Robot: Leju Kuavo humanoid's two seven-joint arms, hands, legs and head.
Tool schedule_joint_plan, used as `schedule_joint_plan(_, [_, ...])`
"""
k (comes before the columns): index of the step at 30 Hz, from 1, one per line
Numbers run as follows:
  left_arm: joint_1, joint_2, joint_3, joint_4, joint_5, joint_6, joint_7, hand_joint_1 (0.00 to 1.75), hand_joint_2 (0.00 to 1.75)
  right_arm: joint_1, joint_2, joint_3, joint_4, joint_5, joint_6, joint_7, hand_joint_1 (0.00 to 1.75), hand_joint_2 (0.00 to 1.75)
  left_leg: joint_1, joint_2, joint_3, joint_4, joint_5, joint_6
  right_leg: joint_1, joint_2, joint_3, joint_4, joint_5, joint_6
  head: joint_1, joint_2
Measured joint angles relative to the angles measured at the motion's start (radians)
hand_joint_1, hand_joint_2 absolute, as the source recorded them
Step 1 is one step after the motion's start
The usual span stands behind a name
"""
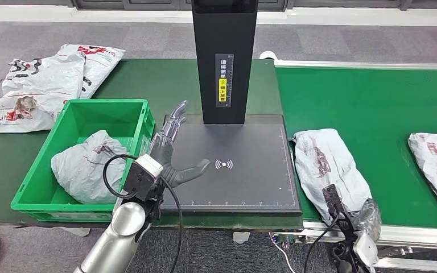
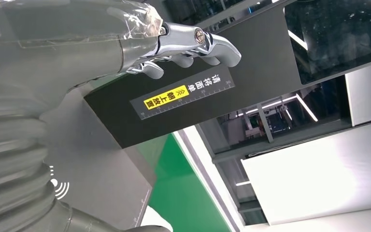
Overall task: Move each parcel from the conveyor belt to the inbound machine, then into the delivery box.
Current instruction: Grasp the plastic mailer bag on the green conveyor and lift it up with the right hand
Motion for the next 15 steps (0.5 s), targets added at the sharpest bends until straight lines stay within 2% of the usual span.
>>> schedule_joint_plan(10, [0.007, 0.011, 0.000, -0.009, 0.000, 0.010, -0.006, 0.00, 1.75, -0.034, -0.010, 0.000, 0.047, 0.007, 0.000, -0.017, 1.75, 1.75, 0.000, 0.000, 0.001, 0.000, 0.000, 0.000, 0.000, 0.001, 0.000, 0.000, 0.000, 0.000, 0.000, 0.000])
schedule_joint_plan(15, [0.015, 0.016, 0.000, -0.025, -0.001, 0.022, -0.008, 0.00, 1.75, -0.039, -0.010, 0.000, 0.049, 0.000, -0.005, -0.053, 1.75, 1.75, 0.000, 0.000, 0.001, 0.000, 0.000, 0.000, 0.000, 0.001, 0.001, 0.000, 0.000, 0.000, 0.000, 0.000])
